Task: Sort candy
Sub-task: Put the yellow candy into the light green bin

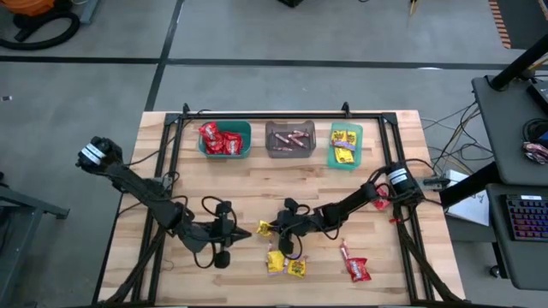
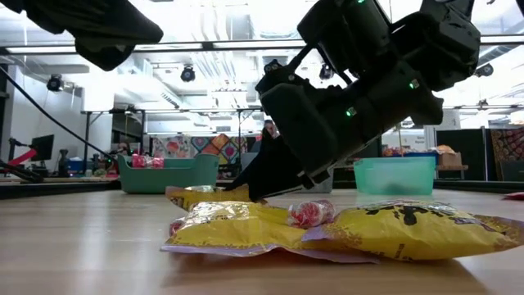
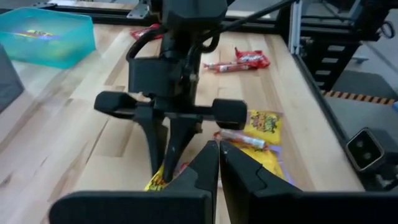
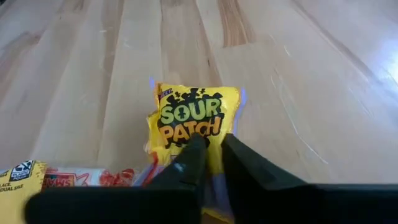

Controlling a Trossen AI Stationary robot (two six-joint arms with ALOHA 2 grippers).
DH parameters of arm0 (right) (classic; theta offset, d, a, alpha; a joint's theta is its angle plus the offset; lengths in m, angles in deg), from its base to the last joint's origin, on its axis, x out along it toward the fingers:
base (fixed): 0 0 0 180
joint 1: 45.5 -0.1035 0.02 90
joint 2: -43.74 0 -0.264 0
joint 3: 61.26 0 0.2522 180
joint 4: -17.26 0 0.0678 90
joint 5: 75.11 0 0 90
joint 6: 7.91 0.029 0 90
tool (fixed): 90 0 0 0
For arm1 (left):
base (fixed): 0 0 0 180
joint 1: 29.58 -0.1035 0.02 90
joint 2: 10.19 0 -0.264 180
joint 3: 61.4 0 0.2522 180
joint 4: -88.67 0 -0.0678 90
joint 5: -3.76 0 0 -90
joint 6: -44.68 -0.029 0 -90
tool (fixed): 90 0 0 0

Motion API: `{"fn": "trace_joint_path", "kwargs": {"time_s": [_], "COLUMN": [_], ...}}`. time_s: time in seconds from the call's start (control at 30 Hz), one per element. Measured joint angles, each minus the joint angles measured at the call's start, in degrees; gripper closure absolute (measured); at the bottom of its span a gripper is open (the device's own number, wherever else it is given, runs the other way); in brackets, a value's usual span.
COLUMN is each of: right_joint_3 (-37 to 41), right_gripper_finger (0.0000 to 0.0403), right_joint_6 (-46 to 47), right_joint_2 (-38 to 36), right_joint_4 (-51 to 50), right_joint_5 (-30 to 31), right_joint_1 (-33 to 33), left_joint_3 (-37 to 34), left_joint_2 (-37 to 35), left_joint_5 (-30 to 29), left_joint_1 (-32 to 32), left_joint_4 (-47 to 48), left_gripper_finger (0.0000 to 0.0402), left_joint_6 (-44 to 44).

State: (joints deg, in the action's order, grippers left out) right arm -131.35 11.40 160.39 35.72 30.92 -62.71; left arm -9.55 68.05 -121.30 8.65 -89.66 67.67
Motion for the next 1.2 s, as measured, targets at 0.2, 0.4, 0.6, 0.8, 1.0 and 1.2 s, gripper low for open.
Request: {"fn": "trace_joint_path", "kwargs": {"time_s": [0.2,0.4,0.6,0.8,1.0,1.2], "right_joint_3": [-0.45,-0.32,-0.40,-0.42,0.23,5.53], "right_gripper_finger": [0.0392,0.0394,0.0394,0.0394,0.0394,0.0394], "right_joint_6": [-0.77,-3.89,-3.84,-1.18,24.13,34.79], "right_joint_2": [-0.83,-7.77,-18.57,-31.08,-40.22,-42.45], "right_joint_4": [-0.79,-5.64,-19.11,-43.92,-80.12,-82.44], "right_joint_5": [-0.27,-0.15,3.32,19.06,35.02,33.78], "right_joint_1": [0.34,0.59,2.07,6.22,17.43,27.63], "left_joint_3": [-0.01,-0.01,0.17,0.38,0.38,0.36], "left_joint_2": [0.24,0.16,-0.41,-0.66,-0.66,-0.66], "left_joint_5": [-0.77,-1.76,-7.32,-8.42,-8.42,-8.51], "left_joint_1": [0.01,0.21,0.21,0.21,0.21,0.19], "left_joint_4": [1.64,4.98,5.51,7.02,7.15,7.12], "left_gripper_finger": [0.0402,0.0402,0.0402,0.0402,0.0402,0.0402], "left_joint_6": [1.66,4.91,6.52,6.25,6.49,5.88]}}
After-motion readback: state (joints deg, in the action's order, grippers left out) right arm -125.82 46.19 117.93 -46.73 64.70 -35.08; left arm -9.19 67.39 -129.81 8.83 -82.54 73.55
